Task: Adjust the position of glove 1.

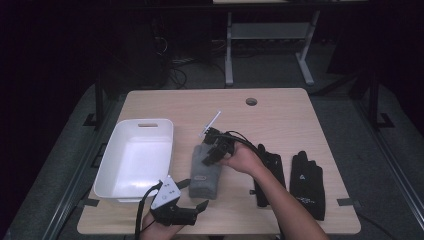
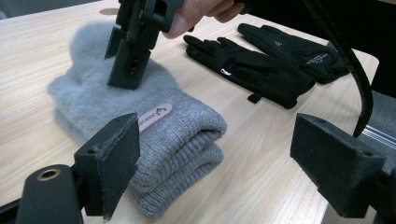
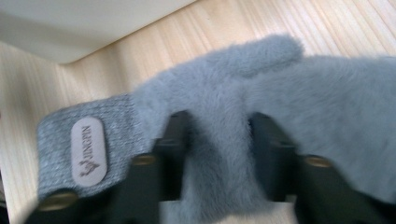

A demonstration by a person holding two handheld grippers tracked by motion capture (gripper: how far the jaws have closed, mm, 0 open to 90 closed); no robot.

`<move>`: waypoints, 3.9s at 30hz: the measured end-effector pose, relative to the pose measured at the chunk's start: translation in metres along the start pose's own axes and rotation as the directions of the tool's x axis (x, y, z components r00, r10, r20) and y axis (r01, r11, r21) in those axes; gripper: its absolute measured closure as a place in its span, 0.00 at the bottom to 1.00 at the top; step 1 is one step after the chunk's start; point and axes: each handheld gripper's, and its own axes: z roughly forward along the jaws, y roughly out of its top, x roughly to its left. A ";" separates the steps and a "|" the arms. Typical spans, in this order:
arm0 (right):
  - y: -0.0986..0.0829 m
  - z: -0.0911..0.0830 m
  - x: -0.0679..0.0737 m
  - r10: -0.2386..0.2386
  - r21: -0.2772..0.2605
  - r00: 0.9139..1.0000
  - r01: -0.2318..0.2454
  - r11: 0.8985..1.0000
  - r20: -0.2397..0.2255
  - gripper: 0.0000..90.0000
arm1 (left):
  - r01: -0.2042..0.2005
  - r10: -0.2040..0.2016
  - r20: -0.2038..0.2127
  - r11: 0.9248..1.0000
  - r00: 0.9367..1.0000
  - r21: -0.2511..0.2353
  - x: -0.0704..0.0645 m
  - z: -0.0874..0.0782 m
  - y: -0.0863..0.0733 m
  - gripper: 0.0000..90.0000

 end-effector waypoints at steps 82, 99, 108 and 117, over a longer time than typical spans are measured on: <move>-0.094 -0.025 -0.073 0.363 -0.283 0.909 -0.409 0.867 -0.203 0.81 | 0.087 -0.088 0.037 0.996 0.995 0.018 0.002 0.015 0.037 0.18; -0.127 -0.026 -0.080 0.391 -0.311 0.899 -0.436 0.845 -0.198 0.80 | 0.301 -0.306 0.010 0.941 0.952 0.156 0.037 0.061 0.031 0.19; -0.131 -0.025 -0.080 0.389 -0.310 0.902 -0.430 0.848 -0.188 0.80 | 0.410 -0.413 -0.023 0.892 0.910 0.189 0.042 0.073 0.014 0.23; -0.139 -0.020 -0.082 0.406 -0.318 0.891 -0.452 0.833 -0.202 0.79 | 0.479 -0.496 0.006 0.842 0.868 0.250 0.047 0.080 0.004 0.25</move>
